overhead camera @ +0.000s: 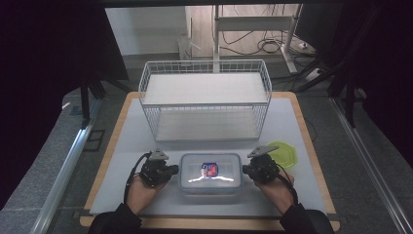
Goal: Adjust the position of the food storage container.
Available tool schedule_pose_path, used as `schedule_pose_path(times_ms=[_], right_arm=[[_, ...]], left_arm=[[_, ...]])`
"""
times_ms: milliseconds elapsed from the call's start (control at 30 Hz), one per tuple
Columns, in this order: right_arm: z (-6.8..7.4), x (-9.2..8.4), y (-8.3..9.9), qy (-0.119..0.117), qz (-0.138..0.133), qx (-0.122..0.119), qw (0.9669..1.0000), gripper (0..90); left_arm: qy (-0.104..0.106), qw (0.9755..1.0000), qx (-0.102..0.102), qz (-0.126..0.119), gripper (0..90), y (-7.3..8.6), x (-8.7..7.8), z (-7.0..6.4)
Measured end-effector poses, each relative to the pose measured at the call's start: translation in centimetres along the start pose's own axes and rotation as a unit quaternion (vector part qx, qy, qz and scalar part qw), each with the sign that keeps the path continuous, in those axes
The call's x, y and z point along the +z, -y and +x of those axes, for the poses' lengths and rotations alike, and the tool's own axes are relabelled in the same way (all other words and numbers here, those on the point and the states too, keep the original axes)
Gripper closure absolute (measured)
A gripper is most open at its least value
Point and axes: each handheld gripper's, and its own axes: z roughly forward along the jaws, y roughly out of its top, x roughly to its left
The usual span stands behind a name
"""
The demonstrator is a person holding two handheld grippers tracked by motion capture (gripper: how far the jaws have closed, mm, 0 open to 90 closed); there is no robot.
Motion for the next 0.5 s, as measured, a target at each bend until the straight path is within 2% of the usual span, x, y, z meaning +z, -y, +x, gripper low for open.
schedule_pose_path(times_ms=[33, 67, 100, 133, 200, 233, 267, 300, 500], right_arm=[[0.1, -0.1, 0.1, 0.000, -0.002, -0.005, 1.0000, 87.0], [0.1, -0.7, 0.4, 0.004, -0.005, -0.007, 1.0000, 81.3], [0.1, -0.7, 0.4, 0.004, -0.005, -0.007, 1.0000, 81.3], [0.0, -1.3, 0.7, 0.004, -0.016, -0.010, 0.9998, 77.3], [0.0, -1.6, 0.9, 0.006, -0.020, -0.012, 0.9997, 74.9], [0.0, -2.2, 1.2, 0.006, -0.028, -0.016, 0.9995, 69.1], [0.0, -2.2, 1.2, 0.006, -0.028, -0.016, 0.9995, 69.1], [0.0, -2.5, 1.5, 0.003, -0.033, -0.016, 0.9993, 64.1], [-0.1, -3.4, 2.3, -0.002, -0.044, -0.019, 0.9988, 53.3]], left_arm=[[0.000, 1.0000, 0.002, -0.003, 77.0, 0.1, -0.2, 0.0], [-0.001, 1.0000, 0.004, -0.006, 68.1, 0.3, -0.5, 0.1], [-0.006, 0.9999, 0.007, -0.011, 68.1, 0.5, -0.7, 0.1], [-0.012, 0.9998, 0.011, -0.013, 58.6, 0.7, -0.9, 0.1], [-0.025, 0.9995, 0.018, -0.013, 55.2, 1.2, -1.3, 0.2], [-0.030, 0.9992, 0.022, -0.015, 47.2, 1.7, -1.7, 0.4], [-0.030, 0.9992, 0.022, -0.015, 44.1, 1.7, -1.7, 0.4], [-0.032, 0.9991, 0.023, -0.017, 40.1, 1.9, -1.8, 0.4], [-0.032, 0.9990, 0.023, -0.021, 22.7, 2.4, -2.0, 0.4]])
